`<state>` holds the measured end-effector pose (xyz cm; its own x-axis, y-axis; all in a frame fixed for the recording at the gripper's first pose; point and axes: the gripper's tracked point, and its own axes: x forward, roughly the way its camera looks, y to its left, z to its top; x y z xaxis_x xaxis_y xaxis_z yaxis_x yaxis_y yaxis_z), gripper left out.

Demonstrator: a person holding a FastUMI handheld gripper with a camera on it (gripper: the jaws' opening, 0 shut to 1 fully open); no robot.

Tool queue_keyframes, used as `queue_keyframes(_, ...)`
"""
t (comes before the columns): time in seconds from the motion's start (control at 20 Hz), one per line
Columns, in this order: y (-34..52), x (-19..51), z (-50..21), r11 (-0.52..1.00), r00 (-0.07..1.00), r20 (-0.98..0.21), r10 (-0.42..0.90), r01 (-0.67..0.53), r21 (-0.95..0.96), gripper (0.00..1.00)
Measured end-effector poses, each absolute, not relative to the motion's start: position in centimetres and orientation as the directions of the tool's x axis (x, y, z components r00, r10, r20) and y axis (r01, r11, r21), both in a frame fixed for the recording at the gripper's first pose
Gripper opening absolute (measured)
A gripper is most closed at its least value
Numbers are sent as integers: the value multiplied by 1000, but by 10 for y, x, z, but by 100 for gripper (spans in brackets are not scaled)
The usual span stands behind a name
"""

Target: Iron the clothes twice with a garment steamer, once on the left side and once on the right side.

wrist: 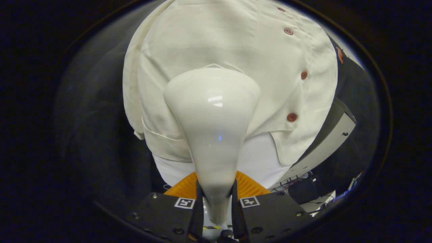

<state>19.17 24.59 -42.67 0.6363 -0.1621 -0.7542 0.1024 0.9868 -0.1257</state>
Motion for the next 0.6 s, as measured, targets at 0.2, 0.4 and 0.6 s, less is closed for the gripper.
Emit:
queue_keyframes(0.2,240,180,-403,995,681,-725,-100,78,-64,34)
queue_keyframes(0.4,206,192,-330,996,774,-629,-77,83,-20,34)
queue_keyframes(0.6,165,220,-240,995,865,-493,-91,104,-1,33)
